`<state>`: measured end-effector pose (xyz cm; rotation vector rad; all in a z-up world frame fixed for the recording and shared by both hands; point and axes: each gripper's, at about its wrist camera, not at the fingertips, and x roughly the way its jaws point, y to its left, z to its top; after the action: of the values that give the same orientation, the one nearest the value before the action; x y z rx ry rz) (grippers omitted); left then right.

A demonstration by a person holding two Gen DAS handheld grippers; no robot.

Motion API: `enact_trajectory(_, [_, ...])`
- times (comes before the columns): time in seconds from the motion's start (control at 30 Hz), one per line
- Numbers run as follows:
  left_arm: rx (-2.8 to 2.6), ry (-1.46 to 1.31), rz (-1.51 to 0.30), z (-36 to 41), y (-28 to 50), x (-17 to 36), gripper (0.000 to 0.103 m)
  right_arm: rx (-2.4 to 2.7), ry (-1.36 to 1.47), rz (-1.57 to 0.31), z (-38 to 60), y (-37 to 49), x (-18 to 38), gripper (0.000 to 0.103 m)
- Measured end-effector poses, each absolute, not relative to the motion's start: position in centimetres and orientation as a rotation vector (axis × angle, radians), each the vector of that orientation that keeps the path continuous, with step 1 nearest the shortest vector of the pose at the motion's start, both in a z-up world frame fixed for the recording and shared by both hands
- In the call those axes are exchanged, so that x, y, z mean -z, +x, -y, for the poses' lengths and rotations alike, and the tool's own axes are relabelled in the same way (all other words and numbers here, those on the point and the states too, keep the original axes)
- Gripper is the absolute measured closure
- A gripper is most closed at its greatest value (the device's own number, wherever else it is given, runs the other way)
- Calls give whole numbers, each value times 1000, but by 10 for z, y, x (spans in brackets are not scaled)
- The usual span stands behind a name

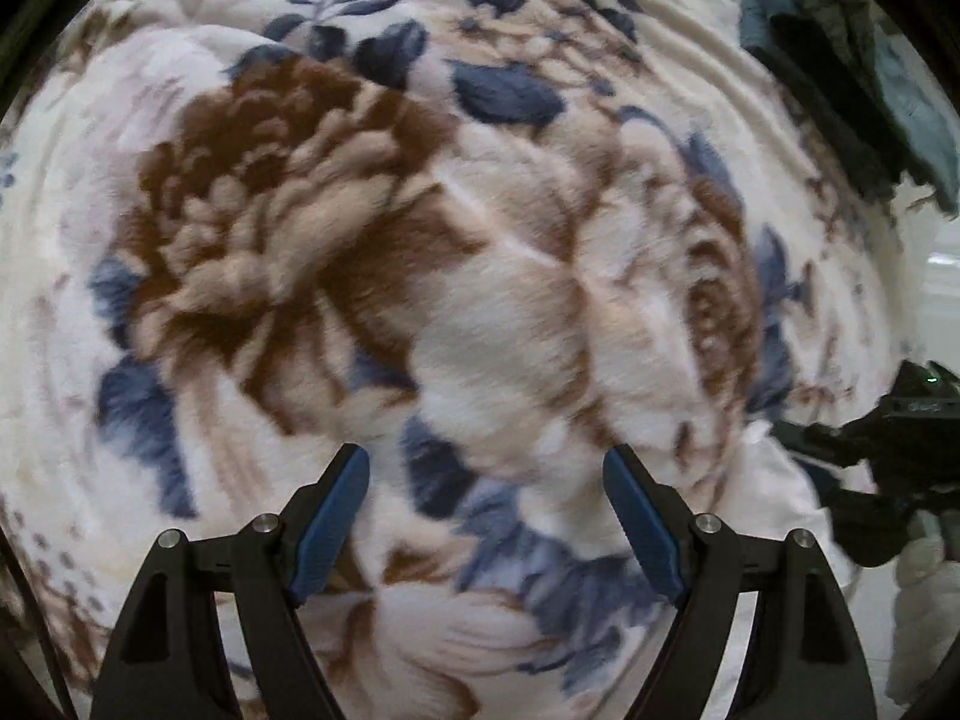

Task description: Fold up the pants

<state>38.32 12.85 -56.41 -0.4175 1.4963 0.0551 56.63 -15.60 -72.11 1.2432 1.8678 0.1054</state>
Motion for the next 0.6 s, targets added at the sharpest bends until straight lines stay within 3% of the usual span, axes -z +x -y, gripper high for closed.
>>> enact_trajectory(0.03, [-43, -435, -1488, -131, 386, 563, 23, -145, 1145, -1869, 150, 574, 712, 83])
enact_trajectory(0.1, [-31, -433, -1486, -132, 391, 564, 14, -226, 731, -1852, 123, 598, 675, 64])
enact_trajectory(0.13, [-25, -429, -1486, -133, 394, 564, 13, -245, 628, -1842, 112, 601, 665, 40])
enact_trajectory(0.17, [-25, -422, -1483, -134, 396, 565, 12, -281, 506, -1836, 96, 606, 653, 30])
enact_trajectory(0.23, [-35, -400, -1476, -135, 400, 565, 9, -351, 312, -1832, 63, 605, 639, 30])
enact_trajectory(0.27, [-35, -387, -1475, -135, 403, 566, 8, -372, 172, -1842, 42, 603, 636, 34])
enact_trajectory(0.3, [-39, -374, -1472, -134, 406, 566, 7, -376, 55, -1842, 27, 602, 637, 47])
enact_trajectory(0.33, [-42, -367, -1467, -134, 407, 566, 7, -376, -100, -1848, 7, 593, 642, 94])
enact_trajectory(0.43, [-44, -334, -1461, -126, 410, 566, 7, -328, -11, -1859, 6, 588, 651, 98])
enact_trajectory(0.6, [-40, -308, -1419, -121, 405, 556, 7, -124, 837, -1910, 83, 578, 681, 98])
